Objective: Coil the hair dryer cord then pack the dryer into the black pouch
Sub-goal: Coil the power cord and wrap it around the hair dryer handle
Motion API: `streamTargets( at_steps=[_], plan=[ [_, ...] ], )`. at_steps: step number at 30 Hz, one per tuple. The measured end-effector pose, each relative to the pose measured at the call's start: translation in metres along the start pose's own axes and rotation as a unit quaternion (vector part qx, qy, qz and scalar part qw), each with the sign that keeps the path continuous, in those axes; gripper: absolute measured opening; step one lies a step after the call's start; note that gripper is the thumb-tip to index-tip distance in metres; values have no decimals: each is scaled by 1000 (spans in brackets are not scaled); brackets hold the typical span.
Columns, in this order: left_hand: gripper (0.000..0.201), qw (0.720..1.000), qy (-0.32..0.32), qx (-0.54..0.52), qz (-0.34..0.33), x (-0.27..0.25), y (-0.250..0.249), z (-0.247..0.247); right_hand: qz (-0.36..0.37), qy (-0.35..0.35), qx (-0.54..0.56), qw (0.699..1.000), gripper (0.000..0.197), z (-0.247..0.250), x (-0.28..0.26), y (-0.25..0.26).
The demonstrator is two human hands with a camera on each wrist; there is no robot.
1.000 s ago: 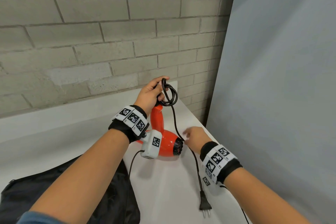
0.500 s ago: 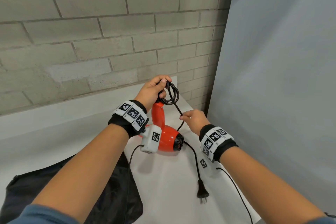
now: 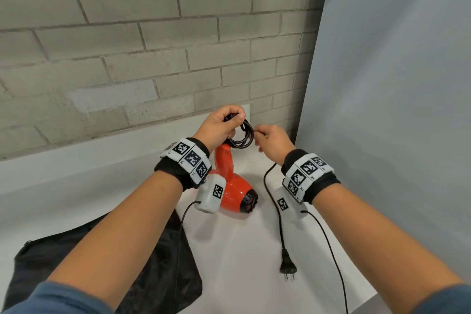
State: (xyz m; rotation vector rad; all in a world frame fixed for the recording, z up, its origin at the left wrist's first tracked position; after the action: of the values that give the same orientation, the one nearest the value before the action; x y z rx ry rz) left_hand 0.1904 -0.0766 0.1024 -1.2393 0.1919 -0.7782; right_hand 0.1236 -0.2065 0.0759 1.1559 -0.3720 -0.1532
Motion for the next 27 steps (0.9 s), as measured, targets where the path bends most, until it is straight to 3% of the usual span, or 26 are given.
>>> streamTargets(
  at_steps=[4, 8, 14, 19, 23, 27],
  plan=[
    [16, 999, 35, 35, 6, -1, -2, -4, 27, -77, 17, 997, 22, 13, 4, 9],
    [29, 993, 64, 93, 19, 1, -4, -7, 43, -112, 13, 993, 20, 20, 6, 21],
    [34, 978, 128, 166, 13, -1, -7, -7, 117, -131, 11, 984, 18, 20, 1, 39],
    [25, 987, 89, 137, -1, -4, -8, -6, 153, -103, 24, 982, 17, 19, -4, 46],
    [17, 992, 42, 115, 19, -4, -3, -5, 119, -64, 11, 991, 17, 23, -10, 34],
    [16, 996, -24, 73, 44, -1, 5, 0, -36, 3, -37, 999, 15, 26, -21, -19]
  ],
)
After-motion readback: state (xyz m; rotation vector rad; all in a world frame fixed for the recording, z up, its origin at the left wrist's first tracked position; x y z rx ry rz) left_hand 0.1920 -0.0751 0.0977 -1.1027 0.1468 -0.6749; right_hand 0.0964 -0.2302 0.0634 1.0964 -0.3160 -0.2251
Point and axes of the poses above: each hand's wrist, its own x-axis towards the middle knuckle, its own z-axis out of the back of the hand, y = z × x, the point moved 1 cm from there along x, towards the middle knuckle, and after that the axes turned 13 degrees about x, right-handed, at the moved point
